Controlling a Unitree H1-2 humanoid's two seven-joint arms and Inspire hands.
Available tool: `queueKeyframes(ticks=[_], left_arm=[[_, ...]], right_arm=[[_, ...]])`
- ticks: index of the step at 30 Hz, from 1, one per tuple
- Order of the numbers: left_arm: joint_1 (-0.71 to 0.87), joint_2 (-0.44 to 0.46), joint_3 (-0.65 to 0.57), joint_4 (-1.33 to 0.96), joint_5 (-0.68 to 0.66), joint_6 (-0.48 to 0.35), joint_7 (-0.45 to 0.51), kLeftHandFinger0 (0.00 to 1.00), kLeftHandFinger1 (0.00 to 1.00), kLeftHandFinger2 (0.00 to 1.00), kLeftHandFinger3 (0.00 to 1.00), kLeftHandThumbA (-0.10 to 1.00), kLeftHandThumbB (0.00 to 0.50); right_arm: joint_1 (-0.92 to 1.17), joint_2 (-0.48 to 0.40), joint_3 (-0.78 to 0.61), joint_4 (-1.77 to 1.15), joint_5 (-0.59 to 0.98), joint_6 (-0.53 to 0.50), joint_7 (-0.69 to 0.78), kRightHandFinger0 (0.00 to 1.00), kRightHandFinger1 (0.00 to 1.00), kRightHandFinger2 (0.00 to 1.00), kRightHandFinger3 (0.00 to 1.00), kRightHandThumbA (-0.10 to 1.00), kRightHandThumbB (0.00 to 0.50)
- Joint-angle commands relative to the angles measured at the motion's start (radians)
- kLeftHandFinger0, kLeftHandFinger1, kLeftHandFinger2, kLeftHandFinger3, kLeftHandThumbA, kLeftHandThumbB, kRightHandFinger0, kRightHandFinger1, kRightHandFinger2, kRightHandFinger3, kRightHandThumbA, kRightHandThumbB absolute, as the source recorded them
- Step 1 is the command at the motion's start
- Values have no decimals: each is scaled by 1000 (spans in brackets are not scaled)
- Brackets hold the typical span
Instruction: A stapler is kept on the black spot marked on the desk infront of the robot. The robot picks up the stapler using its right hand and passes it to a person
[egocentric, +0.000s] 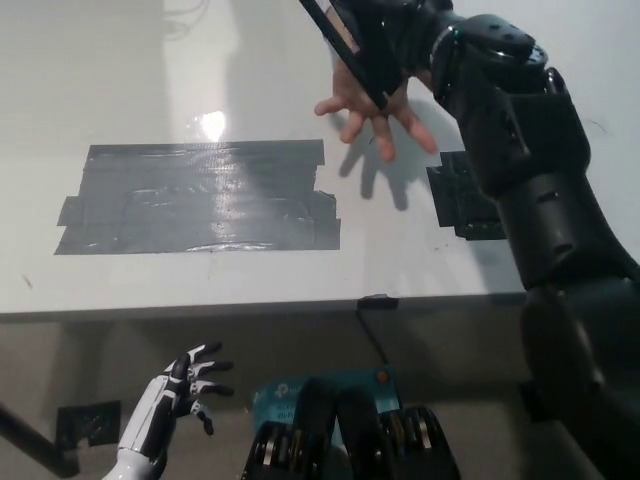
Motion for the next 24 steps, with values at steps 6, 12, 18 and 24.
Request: queueKeyframes(ticks=[6, 12, 18, 24], left_arm=[[-10, 20, -9, -49, 9, 12, -19, 231, 519, 657, 761, 1000, 495], [-11, 22, -12, -52, 9, 13, -22, 215, 490, 632, 730, 1000, 500], [-16, 23, -10, -54, 1, 14, -26, 207, 468, 593, 706, 1000, 500], [-24, 27, -9, -45, 8, 4, -24, 194, 424, 537, 674, 1000, 500]], right_arm=[[-145, -54, 268, 87, -338, -249, -191, 16, 269, 680, 966, 781, 19], [-155, -94, 499, 155, -529, -293, -213, 539, 676, 902, 962, 940, 161], [-150, -121, 658, 178, -628, -260, -169, 1000, 1000, 1000, 1000, 955, 326], [-145, -141, 716, 191, -645, -240, -140, 1000, 1000, 1000, 1000, 1000, 393]])
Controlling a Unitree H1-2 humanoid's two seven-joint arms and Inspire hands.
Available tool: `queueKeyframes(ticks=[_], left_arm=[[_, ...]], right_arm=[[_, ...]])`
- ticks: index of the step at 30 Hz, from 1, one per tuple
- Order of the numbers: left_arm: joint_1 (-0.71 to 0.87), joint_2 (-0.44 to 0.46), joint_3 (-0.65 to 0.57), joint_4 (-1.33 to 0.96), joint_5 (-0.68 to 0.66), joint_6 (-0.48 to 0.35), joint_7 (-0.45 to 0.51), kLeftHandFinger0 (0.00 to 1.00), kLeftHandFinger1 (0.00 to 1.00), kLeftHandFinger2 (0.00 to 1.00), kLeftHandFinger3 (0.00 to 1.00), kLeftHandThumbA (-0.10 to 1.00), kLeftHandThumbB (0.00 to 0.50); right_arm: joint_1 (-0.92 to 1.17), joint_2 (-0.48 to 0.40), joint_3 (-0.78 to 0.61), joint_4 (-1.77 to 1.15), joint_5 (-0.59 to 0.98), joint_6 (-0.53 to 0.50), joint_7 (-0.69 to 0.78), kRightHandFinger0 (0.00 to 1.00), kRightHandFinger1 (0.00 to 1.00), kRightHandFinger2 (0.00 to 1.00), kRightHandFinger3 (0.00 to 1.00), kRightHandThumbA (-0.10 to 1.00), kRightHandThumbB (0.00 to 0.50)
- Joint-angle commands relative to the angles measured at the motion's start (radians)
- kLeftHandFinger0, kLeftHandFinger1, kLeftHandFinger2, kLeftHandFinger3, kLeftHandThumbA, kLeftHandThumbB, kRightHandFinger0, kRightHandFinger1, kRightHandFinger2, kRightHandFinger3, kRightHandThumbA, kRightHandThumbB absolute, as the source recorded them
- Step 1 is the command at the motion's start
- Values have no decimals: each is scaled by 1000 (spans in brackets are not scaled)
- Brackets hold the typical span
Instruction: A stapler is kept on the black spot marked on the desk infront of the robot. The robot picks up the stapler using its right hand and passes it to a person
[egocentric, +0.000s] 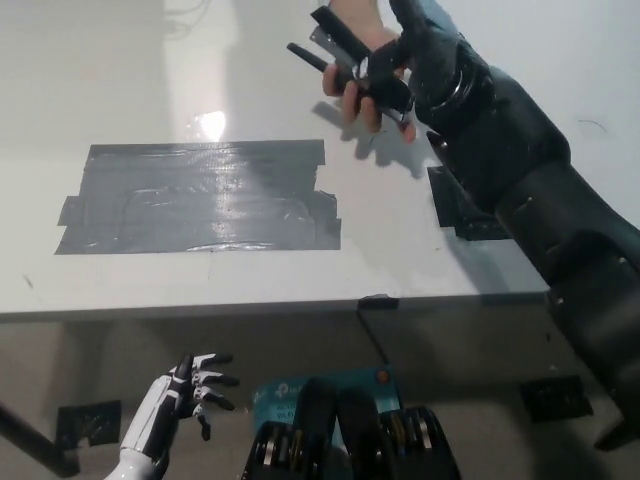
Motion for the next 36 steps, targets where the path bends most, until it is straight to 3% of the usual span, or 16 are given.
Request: queueKeyframes(ticks=[1, 9, 10, 14, 18, 19, 20, 21, 22, 23, 24, 25, 28, 32, 34, 36], left_arm=[[-22, 26, -5, -40, 9, -13, -21, 191, 419, 531, 674, 1000, 500], [-13, 19, -7, -35, 15, -21, -14, 134, 380, 486, 666, 1000, 500], [-12, 17, -7, -37, 13, -15, -15, 151, 390, 497, 674, 1000, 500], [-12, 11, -8, -38, 0, -11, -20, 195, 430, 541, 704, 1000, 500], [-9, 10, -8, -35, 0, -19, -19, 281, 497, 599, 724, 1000, 500], [-8, 10, -9, -33, 3, -24, -18, 323, 523, 617, 728, 1000, 500], [-3, 9, -10, -33, 6, -29, -17, 446, 620, 692, 770, 1000, 500], [3, 10, -11, -32, 10, -39, -15, 505, 673, 738, 800, 1000, 500], [3, 10, -11, -32, 10, -39, -15, 505, 673, 738, 800, 1000, 500], [11, 12, -11, -33, 9, -45, -16, 573, 731, 780, 821, 1000, 500], [14, 14, -10, -33, 7, -48, -18, 613, 771, 812, 837, 1000, 500], [17, 15, -10, -32, 6, -48, -19, 636, 796, 837, 854, 1000, 500], [27, 14, -15, -27, 4, -39, -25, 668, 841, 885, 883, 1000, 500], [31, 17, -22, -7, 8, -48, -31, 662, 847, 905, 886, 1000, 500], [48, 17, -29, -5, 10, -40, -36, 665, 854, 922, 889, 1000, 500], [65, 14, -35, -1, 12, -43, -38, 658, 850, 918, 888, 1000, 500]], right_arm=[[-107, -59, 92, -8, -176, -81, 3, 1000, 1000, 1000, 1000, 1000, 403], [-82, -120, 40, -178, -155, -89, 25, 1000, 1000, 1000, 1000, 1000, 462], [-76, -144, 16, -273, -144, -65, 51, 1000, 1000, 1000, 1000, 1000, 429], [-15, -230, -79, -641, -94, -12, 132, 1000, 1000, 1000, 1000, 1000, 460], [83, -296, -141, -947, -59, 43, 186, 1000, 1000, 1000, 1000, 1000, 421], [114, -313, -156, -1023, -54, 60, 200, 1000, 1000, 1000, 1000, 1000, 404], [172, -342, -179, -1147, -47, 88, 217, 1000, 1000, 1000, 1000, 1000, 396], [235, -375, -203, -1276, -38, 122, 236, 1000, 1000, 1000, 1000, 1000, 407], [235, -375, -203, -1276, -38, 122, 236, 1000, 1000, 1000, 1000, 1000, 407], [305, -405, -232, -1403, -13, 148, 253, 1000, 1000, 1000, 1000, 1000, 400], [348, -422, -252, -1478, 4, 163, 264, 1000, 1000, 1000, 1000, 1000, 480], [414, -436, -289, -1558, 62, 159, 266, 1000, 1000, 1000, 1000, 1000, 401], [624, -469, -382, -1786, 188, 179, 253, 1000, 1000, 1000, 1000, 1000, 408], [837, -460, -425, -1936, 235, 112, 179, 1000, 1000, 1000, 1000, 1000, 398], [1023, -403, -401, -1980, 198, -26, 90, 1000, 1000, 1000, 1000, 1000, 361], [1139, -365, -382, -1994, 170, -109, 42, 1000, 1000, 1000, 1000, 1000, 356]])
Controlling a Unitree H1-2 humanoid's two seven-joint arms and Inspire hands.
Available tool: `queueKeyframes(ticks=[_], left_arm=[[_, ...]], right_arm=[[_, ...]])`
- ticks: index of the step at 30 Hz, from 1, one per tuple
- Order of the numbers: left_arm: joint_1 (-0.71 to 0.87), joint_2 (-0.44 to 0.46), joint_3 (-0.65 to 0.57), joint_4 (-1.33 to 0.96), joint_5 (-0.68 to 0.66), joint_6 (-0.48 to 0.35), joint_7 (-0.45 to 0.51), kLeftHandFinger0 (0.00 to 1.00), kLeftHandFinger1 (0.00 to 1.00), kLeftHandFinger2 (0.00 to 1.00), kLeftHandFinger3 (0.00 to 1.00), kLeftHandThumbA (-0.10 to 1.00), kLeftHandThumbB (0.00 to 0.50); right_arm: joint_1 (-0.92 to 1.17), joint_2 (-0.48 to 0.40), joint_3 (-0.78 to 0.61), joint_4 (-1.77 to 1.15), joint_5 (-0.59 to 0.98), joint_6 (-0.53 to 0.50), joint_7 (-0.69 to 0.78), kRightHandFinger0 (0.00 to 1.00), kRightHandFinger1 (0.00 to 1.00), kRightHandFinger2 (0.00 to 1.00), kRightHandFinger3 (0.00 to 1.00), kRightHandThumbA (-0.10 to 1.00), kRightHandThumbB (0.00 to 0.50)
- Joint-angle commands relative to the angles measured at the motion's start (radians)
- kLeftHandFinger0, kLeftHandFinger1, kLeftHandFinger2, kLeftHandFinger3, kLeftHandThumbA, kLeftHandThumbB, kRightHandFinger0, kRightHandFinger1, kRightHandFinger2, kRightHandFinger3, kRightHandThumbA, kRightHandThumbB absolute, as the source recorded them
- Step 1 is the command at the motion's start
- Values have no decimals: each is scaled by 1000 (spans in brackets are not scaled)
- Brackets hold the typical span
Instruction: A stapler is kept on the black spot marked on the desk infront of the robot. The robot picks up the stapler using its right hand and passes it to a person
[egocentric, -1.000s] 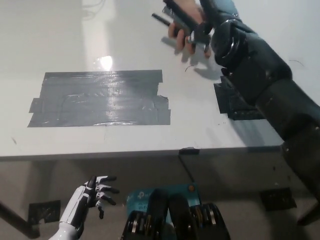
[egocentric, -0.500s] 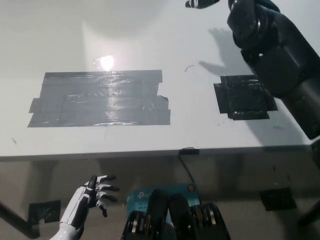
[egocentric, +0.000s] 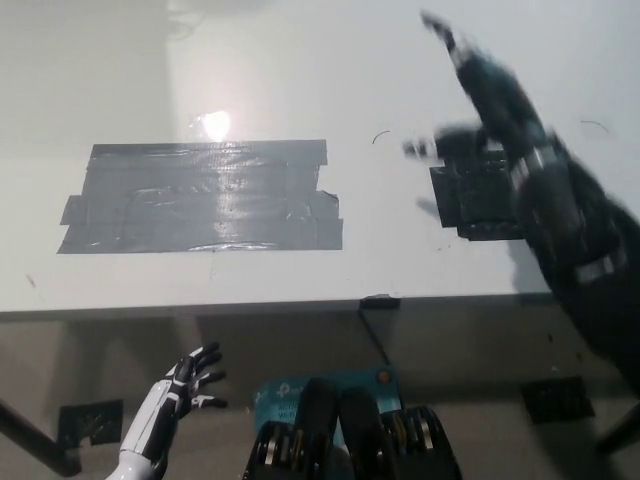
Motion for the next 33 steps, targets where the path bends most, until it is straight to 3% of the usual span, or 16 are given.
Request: queueKeyframes(ticks=[1, 6, 8, 10, 13, 18, 20, 22, 25, 33], left_arm=[[72, 4, -35, -16, 8, -48, -34, 652, 848, 913, 887, 1000, 500], [101, -2, -44, -4, 19, -65, -29, 637, 839, 899, 886, 1000, 500], [110, -4, -44, -5, 20, -62, -25, 640, 835, 891, 876, 1000, 500], [119, -5, -42, -7, 17, -61, -25, 643, 822, 878, 868, 1000, 500], [126, -3, -41, -9, 18, -66, -22, 629, 815, 877, 867, 1000, 500], [132, -6, -43, -10, 21, -79, -16, 662, 864, 904, 894, 1000, 500], [133, -9, -45, -6, 19, -91, -16, 818, 950, 988, 961, 1000, 500], [134, -10, -48, -1, 34, -112, -1, 984, 1000, 1000, 1000, 1000, 500], [133, -8, -47, -5, 40, -117, 7, 1000, 1000, 1000, 1000, 1000, 500], [132, -9, -56, -10, 57, -122, 17, 1000, 1000, 1000, 1000, 1000, 500]], right_arm=[[683, -121, -284, -1145, 239, -152, -77, 1000, 1000, 1000, 1000, 1000, 339], [892, -45, -177, -1140, 227, -300, -130, 1000, 1000, 1000, 1000, 952, 307], [969, -15, -127, -1108, 202, -373, -143, 1000, 1000, 1000, 1000, 977, 310], [1027, 13, -106, -1054, 179, -434, -155, 1000, 1000, 1000, 1000, 1000, 281], [1071, 66, -111, -970, 192, -456, -167, 1000, 1000, 1000, 1000, 1000, 301], [1057, 121, -153, -751, 304, -471, -119, 1000, 1000, 1000, 1000, 1000, 239], [1035, 140, -171, -644, 314, -476, -98, 1000, 1000, 1000, 1000, 1000, 250], [1003, 157, -182, -517, 319, -476, -64, 1000, 1000, 1000, 1000, 1000, 301], [996, 163, -188, -473, 326, -475, -35, 1000, 1000, 1000, 1000, 1000, 333], [1000, 154, -207, -400, 327, -481, 19, 1000, 1000, 1000, 1000, 1000, 346]])
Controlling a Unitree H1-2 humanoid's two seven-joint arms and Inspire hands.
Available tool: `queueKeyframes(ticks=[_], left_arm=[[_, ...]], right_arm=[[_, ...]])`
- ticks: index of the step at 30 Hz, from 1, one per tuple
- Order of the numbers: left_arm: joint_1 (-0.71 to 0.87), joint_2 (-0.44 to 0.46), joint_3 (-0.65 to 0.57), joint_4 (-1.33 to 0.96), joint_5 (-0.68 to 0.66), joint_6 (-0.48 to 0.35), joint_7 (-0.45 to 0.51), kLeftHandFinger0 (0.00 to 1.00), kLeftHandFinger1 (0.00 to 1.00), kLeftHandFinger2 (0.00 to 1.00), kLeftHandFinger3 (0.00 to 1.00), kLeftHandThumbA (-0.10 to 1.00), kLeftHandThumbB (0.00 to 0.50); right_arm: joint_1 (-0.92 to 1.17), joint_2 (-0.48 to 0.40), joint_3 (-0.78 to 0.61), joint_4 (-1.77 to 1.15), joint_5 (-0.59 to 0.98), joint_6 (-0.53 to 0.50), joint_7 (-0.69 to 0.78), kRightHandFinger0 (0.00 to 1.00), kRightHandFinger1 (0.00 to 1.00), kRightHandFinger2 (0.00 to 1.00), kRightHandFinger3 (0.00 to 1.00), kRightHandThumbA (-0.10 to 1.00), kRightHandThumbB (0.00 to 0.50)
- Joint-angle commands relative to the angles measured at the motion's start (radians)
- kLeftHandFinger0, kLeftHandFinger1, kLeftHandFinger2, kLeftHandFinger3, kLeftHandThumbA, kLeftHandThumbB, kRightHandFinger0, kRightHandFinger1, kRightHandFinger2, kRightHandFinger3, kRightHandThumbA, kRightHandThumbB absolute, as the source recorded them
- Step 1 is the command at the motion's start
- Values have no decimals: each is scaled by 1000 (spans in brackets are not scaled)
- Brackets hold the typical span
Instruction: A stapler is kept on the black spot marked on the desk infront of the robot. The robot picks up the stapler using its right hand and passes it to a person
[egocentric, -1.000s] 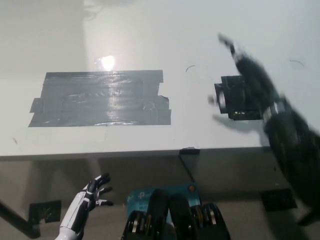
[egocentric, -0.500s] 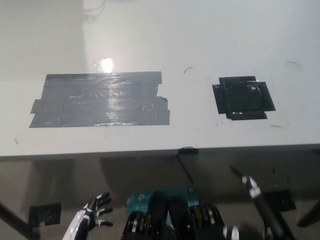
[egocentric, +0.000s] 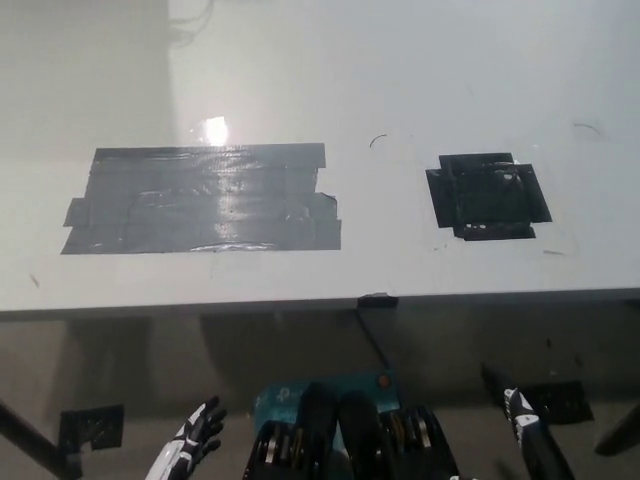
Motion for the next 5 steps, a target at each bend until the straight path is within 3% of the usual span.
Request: queueKeyframes(ticks=[1, 5], left_arm=[[12, -7, -4, -42, 27, -81, 15, 1000, 1000, 1000, 1000, 1000, 500], [15, -9, -3, -44, 27, -84, 16, 1000, 1000, 1000, 1000, 1000, 500]], right_arm=[[-9, 11, -41, 17, 92, -162, 42, 1000, 1000, 1000, 1000, 1000, 345], [-6, 11, -44, 18, 94, -164, 49, 1000, 1000, 1000, 1000, 1000, 352]])
